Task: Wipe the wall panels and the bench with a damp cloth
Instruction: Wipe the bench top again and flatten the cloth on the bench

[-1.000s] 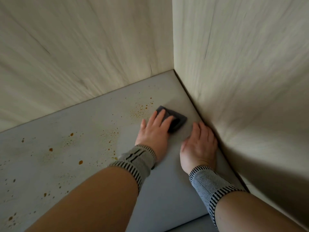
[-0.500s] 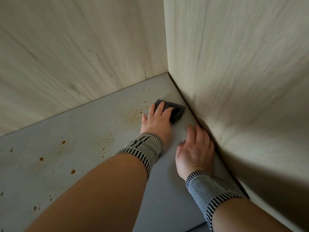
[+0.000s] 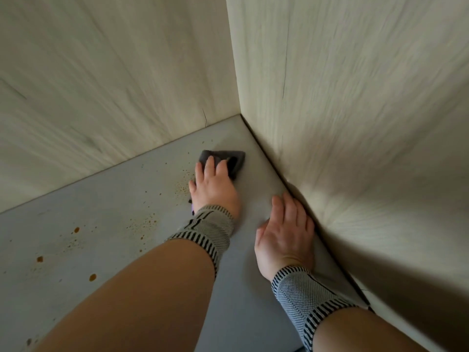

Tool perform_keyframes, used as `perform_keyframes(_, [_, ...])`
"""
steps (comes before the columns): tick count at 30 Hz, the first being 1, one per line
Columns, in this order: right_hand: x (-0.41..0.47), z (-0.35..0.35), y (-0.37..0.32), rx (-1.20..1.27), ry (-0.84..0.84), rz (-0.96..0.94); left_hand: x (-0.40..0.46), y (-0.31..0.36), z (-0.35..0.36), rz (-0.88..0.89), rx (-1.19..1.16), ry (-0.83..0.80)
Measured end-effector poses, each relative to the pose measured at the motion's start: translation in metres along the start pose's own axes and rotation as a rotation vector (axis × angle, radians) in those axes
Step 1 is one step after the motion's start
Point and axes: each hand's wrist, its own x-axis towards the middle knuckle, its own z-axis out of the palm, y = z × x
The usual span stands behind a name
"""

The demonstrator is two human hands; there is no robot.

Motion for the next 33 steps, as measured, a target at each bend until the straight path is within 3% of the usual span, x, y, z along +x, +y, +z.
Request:
perform_keyframes(6, [0.001, -0.007, -0.002, 0.027, -0.053, 0.015, -0.037, -0.006, 0.005, 0.416, 0.088, -0.138])
perform_keyframes(8, [0.001, -0.009, -0.002, 0.022, -0.063, 0.012, -0.027, -0.022, -0.001, 0.357, 0.105, -0.1])
perform_keyframes(11, [0.001, -0.01, -0.004, 0.018, -0.085, 0.01, -0.015, -0.055, -0.015, 0.002, 0.018, 0.011])
perform_keyframes(13, [0.001, -0.01, -0.004, 0.028, -0.095, 0.015, -0.017, -0.067, -0.019, -0.141, -0.004, 0.036])
perform_keyframes(19, [0.003, -0.021, -0.011, 0.047, -0.164, 0.039, -0.046, -0.056, -0.004, 0.103, 0.037, -0.077])
perform_keyframes(25, [0.03, -0.044, -0.022, 0.064, -0.321, -0.028, -0.032, -0.055, -0.011, 0.079, 0.084, -0.209])
perform_keyframes(33, [0.063, 0.001, -0.05, -0.016, -0.323, 0.036, -0.034, -0.061, -0.01, 0.091, 0.042, -0.145])
